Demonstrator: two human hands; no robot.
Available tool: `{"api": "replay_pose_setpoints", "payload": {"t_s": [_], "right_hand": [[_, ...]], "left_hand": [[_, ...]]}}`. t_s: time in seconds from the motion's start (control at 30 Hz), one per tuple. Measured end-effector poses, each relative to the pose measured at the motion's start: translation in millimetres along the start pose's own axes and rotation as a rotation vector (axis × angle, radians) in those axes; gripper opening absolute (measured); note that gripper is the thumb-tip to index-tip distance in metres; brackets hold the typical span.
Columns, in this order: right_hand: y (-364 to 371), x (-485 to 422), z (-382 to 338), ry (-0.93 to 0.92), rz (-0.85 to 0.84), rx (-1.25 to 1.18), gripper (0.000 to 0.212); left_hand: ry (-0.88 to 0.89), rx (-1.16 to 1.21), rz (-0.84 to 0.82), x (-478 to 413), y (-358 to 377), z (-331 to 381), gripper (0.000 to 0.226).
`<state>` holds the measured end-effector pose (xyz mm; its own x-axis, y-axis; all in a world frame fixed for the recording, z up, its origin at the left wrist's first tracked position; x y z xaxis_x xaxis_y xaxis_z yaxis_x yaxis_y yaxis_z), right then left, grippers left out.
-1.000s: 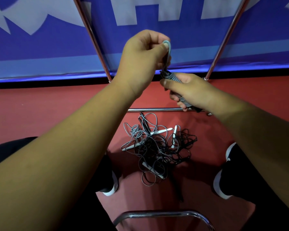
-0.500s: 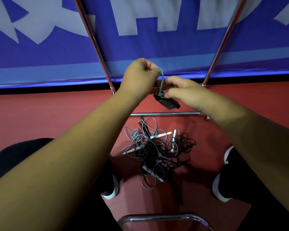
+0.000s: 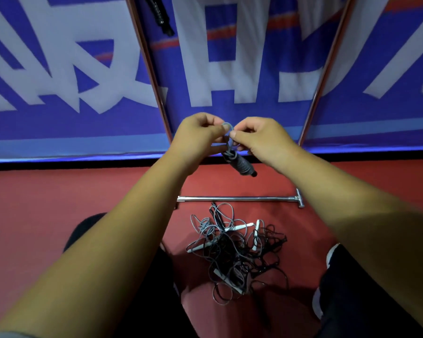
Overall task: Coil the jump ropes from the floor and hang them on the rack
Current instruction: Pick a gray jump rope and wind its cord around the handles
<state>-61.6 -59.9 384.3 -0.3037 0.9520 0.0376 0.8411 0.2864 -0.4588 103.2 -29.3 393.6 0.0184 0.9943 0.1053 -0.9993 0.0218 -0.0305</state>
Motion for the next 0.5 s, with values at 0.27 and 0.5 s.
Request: {"api": "replay_pose_setpoints", "payload": {"t_s": [0.27, 0.5], "right_hand": [[-36, 2, -111, -0.111, 0.027, -0.036, 0.009], [-66, 0, -205, -0.211, 0.076, 0.002, 0.008]], "left_hand": [[0.196, -0.012, 0.062, 19, -20, 103, 0.01], [0.357, -0.08, 0.139, 24, -38, 193, 0.009]]}}
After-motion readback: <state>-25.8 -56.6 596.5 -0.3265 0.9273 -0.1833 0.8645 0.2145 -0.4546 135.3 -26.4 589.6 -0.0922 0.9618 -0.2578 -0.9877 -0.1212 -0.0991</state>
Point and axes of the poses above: each hand's wrist, its own x-axis away from the middle knuckle, its own y-axis out of the palm, z = x × y, the point moved 6 cm from there along -x, towards the middle knuckle, and after that the axes turned 6 degrees about -z, right-handed, at the moved point
